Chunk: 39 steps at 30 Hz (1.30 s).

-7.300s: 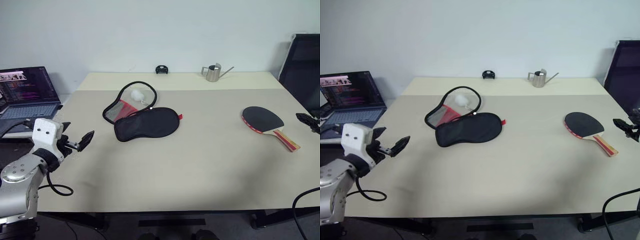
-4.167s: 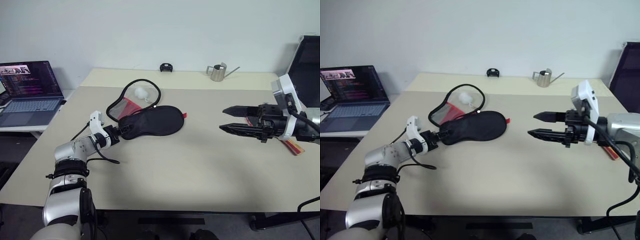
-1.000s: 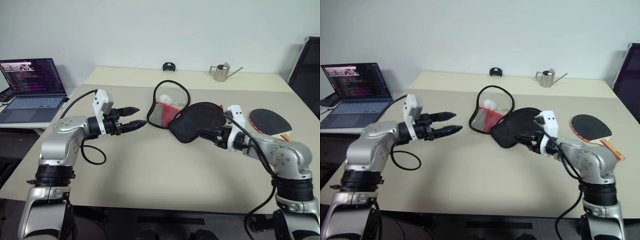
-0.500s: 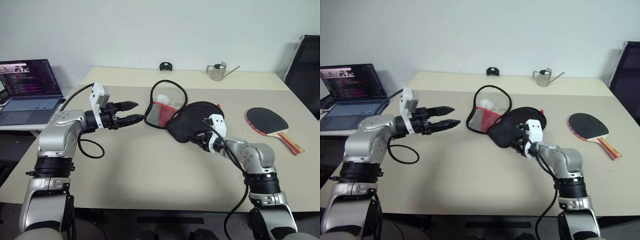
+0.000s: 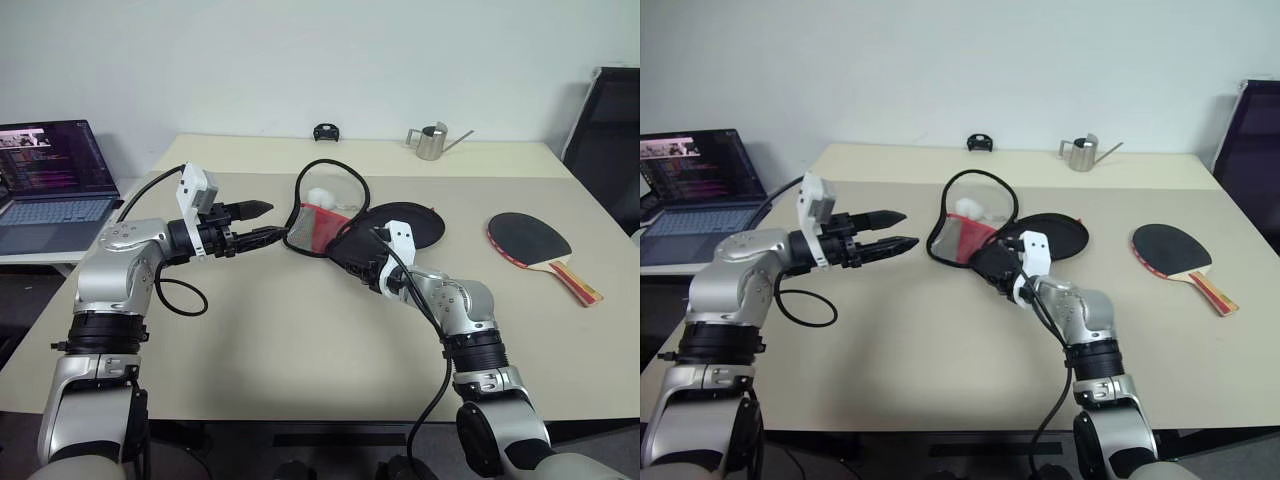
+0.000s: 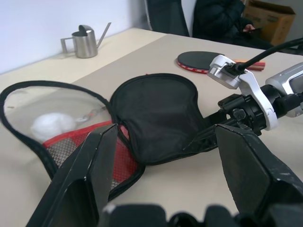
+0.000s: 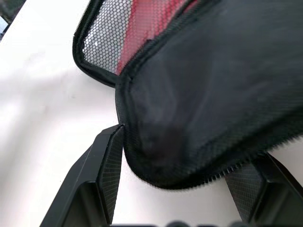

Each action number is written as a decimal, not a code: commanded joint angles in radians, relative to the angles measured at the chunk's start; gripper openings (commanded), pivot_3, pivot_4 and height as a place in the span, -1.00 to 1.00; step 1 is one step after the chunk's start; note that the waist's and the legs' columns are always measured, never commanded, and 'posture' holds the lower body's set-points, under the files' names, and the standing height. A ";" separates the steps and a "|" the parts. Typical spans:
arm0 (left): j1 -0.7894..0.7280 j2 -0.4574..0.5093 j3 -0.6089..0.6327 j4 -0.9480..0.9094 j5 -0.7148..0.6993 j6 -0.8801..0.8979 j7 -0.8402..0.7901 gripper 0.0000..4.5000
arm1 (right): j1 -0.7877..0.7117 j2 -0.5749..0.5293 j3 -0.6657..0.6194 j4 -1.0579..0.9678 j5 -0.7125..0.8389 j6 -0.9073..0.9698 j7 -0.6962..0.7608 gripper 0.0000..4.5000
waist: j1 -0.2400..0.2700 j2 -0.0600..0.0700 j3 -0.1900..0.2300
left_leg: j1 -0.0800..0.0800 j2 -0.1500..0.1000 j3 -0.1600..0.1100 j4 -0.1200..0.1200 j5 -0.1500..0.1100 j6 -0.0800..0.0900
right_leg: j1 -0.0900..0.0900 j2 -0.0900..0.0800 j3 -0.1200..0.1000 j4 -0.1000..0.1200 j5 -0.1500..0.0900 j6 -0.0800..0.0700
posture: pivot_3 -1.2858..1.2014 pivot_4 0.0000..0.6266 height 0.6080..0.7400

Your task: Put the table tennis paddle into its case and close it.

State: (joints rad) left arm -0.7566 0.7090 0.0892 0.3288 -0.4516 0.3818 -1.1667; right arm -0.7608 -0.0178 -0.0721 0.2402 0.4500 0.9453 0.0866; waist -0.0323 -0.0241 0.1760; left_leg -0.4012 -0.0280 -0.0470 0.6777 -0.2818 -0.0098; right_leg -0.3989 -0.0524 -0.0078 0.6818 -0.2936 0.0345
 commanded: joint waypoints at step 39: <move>0.046 -0.038 -0.016 -0.194 -0.012 0.046 -0.002 0.58 | 0.102 -0.575 -0.102 -0.233 0.205 0.522 0.296 -0.99 | 0.001 0.000 0.000 | -0.001 0.000 0.001 0.000 -0.002 0.004 | -0.001 0.000 0.000 0.000 0.000 0.000 | 0.03 -0.52 1.00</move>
State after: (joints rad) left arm -0.7000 0.6714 0.0737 0.1675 -0.4528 0.4305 -1.1676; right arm -0.6426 -0.5672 -0.1965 0.0041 0.6626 1.4998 0.3379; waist -0.0314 -0.0238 0.1762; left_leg -0.4022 -0.0275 -0.0453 0.6776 -0.2838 -0.0054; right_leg -0.3993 -0.0523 -0.0073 0.6821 -0.2935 0.0344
